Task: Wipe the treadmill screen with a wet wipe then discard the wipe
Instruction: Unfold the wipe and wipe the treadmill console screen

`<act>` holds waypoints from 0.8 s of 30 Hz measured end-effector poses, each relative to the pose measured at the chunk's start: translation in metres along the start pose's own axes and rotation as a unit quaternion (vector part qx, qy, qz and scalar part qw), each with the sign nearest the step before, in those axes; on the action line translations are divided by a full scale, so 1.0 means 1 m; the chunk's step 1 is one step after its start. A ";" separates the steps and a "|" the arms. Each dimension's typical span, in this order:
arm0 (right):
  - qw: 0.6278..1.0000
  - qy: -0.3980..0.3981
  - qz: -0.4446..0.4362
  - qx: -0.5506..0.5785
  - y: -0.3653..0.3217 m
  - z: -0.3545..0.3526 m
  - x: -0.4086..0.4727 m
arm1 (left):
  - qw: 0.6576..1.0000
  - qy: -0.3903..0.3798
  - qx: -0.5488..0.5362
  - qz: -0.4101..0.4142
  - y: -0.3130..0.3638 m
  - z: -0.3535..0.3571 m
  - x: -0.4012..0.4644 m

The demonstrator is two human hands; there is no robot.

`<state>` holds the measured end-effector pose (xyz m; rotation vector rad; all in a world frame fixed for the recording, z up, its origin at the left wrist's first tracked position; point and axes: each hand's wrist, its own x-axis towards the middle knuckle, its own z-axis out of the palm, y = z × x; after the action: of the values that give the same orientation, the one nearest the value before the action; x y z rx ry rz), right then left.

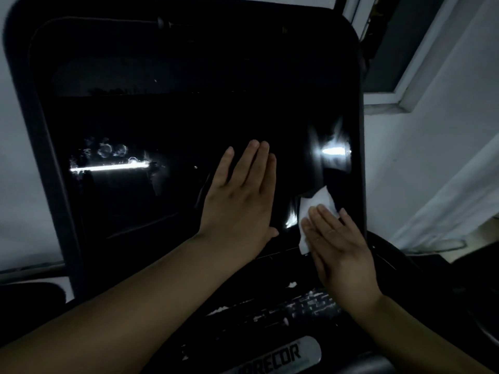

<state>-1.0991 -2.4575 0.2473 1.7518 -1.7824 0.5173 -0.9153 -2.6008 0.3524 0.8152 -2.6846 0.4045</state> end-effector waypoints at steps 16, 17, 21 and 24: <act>0.995 0.076 0.008 -0.060 0.086 -0.015 0.171 | 0.999 -0.018 0.028 0.002 0.000 0.008 0.010; 0.995 0.086 0.015 -0.055 0.084 -0.014 0.166 | 0.999 -0.018 0.028 0.001 0.000 0.008 0.010; 0.997 0.036 0.030 -0.056 0.070 -0.013 0.110 | 1.000 -0.012 0.025 0.003 -0.001 0.008 0.010; 0.998 -0.012 0.046 -0.043 0.057 -0.011 0.037 | 1.000 -0.009 0.023 0.004 -0.001 0.009 0.009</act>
<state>-1.1526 -2.4747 0.2863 1.6309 -1.8812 0.4520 -0.9241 -2.6093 0.3478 0.8255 -2.7044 0.4645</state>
